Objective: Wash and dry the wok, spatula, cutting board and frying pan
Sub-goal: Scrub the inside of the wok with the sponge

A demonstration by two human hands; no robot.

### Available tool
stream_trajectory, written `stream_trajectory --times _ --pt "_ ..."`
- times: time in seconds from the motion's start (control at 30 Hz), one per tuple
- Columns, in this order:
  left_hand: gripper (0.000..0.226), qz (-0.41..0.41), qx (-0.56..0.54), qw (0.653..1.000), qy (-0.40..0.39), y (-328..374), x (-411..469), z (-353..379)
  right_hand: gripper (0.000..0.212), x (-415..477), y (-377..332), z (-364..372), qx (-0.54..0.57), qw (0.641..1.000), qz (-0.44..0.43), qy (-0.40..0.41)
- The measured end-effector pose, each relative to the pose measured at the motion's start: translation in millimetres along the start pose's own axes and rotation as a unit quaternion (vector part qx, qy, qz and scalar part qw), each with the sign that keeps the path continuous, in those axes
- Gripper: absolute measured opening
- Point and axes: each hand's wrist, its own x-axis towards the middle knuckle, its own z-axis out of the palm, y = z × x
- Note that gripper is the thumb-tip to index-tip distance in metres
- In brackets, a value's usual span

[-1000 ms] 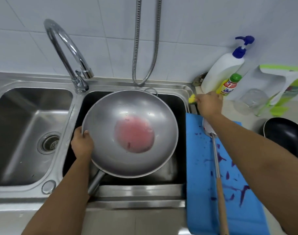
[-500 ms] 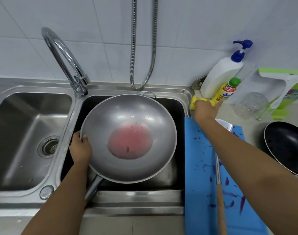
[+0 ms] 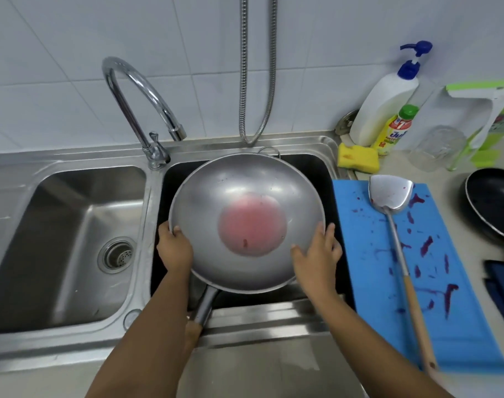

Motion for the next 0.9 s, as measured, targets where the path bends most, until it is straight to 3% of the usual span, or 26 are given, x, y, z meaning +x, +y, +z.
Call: stream_trajectory --times 0.13,0.3,0.4,0.53,0.9 --pt "0.029 -0.013 -0.016 0.999 -0.040 1 0 -5 0.092 -24 12 24 0.186 0.974 0.127 0.008" --pt "0.037 -0.031 -0.038 0.987 -0.153 2 12 -18 0.069 -17 9 27 0.246 0.954 0.163 0.049" --pt "0.037 -0.055 -0.054 0.969 -0.233 -1 28 -30 0.056 -19 7 28 0.239 0.956 0.143 0.090" --pt "0.028 -0.103 -0.125 0.940 -0.300 -7 30 -40 0.058 -26 0 20 0.222 0.962 0.095 0.127" --pt "0.030 -0.106 -0.202 0.920 -0.319 -5 21 -31 0.059 -26 -38 -23 0.174 0.968 -0.006 0.179"
